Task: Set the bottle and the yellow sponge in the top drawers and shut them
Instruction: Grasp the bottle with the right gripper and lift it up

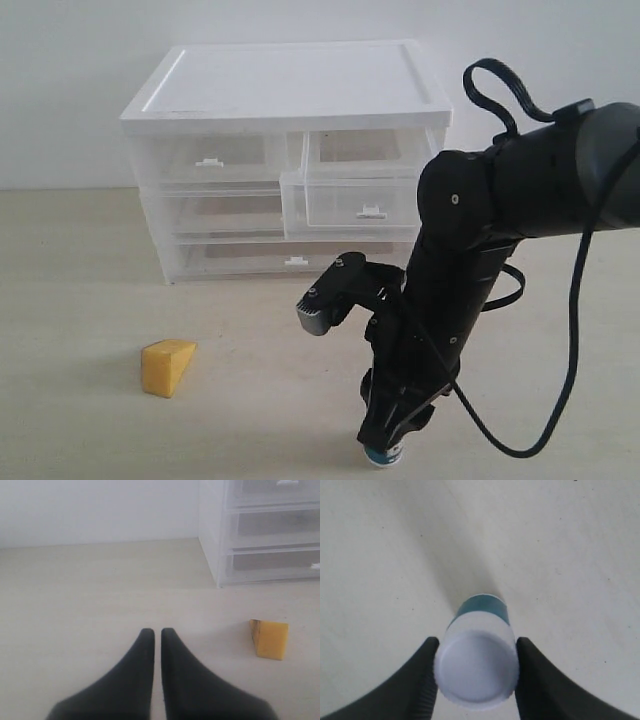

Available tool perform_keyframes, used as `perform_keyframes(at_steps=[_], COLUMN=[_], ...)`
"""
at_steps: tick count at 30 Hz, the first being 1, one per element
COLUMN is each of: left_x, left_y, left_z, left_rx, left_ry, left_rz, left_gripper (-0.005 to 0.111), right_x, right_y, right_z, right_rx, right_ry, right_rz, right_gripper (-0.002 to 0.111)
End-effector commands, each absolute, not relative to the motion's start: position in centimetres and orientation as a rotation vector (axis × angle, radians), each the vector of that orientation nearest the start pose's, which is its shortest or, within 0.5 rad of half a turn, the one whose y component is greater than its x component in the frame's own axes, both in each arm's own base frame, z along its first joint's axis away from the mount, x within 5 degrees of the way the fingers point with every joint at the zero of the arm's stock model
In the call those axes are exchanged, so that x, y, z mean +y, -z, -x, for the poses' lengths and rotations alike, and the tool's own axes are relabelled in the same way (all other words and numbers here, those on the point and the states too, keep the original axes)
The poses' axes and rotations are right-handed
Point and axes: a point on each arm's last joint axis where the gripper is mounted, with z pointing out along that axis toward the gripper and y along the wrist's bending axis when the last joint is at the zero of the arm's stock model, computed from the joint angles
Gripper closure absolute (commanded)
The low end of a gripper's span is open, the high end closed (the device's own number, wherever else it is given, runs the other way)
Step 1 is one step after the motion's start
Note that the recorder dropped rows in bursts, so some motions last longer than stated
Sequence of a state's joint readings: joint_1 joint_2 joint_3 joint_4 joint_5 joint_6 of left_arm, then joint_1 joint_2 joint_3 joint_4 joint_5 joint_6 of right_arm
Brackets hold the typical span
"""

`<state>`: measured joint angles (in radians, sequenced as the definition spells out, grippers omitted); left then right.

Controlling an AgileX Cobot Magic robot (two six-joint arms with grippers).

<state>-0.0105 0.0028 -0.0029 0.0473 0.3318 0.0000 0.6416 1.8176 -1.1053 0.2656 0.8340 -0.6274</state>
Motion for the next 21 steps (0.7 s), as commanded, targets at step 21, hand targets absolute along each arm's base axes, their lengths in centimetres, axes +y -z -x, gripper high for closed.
perform_keyframes(at_steps=[21], left_x=[0.1], left_y=[-18.4], left_z=[-5.4], left_rx=[1.804], left_ry=[-0.032], left_rz=[-0.035], left_gripper=[0.102], right_x=[18.7], right_y=[-29.6], right_z=[-21.3], right_rx=[1.767], right_ry=[-0.362], right_rz=[1.942], right_gripper=[0.108])
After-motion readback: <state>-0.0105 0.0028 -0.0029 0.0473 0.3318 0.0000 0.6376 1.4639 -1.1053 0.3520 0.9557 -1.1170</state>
